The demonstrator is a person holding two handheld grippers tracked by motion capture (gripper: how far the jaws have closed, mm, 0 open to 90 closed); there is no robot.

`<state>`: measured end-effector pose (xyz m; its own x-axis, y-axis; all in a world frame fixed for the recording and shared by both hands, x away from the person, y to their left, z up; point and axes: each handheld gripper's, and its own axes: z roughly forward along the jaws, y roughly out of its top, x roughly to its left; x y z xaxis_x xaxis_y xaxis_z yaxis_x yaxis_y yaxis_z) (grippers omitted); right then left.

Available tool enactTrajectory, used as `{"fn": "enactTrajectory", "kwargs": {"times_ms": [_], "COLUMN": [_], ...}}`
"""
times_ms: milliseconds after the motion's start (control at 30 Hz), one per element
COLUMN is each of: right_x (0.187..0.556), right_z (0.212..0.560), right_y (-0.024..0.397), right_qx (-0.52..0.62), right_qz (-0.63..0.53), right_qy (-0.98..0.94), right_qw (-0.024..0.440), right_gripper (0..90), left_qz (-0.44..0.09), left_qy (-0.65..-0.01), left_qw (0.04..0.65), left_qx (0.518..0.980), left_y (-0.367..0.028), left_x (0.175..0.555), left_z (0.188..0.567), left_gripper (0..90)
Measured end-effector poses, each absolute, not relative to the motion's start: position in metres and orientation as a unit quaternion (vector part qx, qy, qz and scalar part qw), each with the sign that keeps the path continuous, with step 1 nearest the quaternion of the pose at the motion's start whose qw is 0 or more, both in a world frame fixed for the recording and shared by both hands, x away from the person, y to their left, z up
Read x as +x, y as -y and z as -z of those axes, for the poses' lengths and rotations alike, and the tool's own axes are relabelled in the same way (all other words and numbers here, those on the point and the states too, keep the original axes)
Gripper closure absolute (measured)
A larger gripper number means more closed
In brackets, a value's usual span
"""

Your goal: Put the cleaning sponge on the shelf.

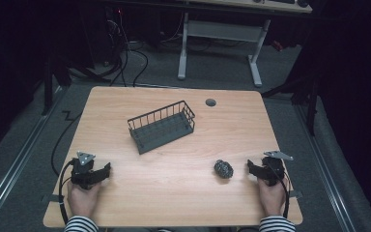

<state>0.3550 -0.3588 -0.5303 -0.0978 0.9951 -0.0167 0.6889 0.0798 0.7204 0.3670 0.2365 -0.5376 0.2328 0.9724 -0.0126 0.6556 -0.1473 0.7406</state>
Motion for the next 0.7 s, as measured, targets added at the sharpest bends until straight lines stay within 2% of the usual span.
{"fn": "enactTrajectory", "kwargs": {"times_ms": [700], "right_x": [0.3547], "right_z": [0.5303], "right_y": [0.3585], "right_qx": [0.612], "right_qz": [-0.286], "right_qy": [-0.686], "right_qw": [0.269], "right_gripper": [27.8], "left_qz": [-0.238], "left_qy": [-0.566], "left_qw": [0.318], "left_qx": [0.722], "left_y": [-0.2364], "left_x": [0.3667], "left_z": [0.5364], "left_gripper": [23.6]}}
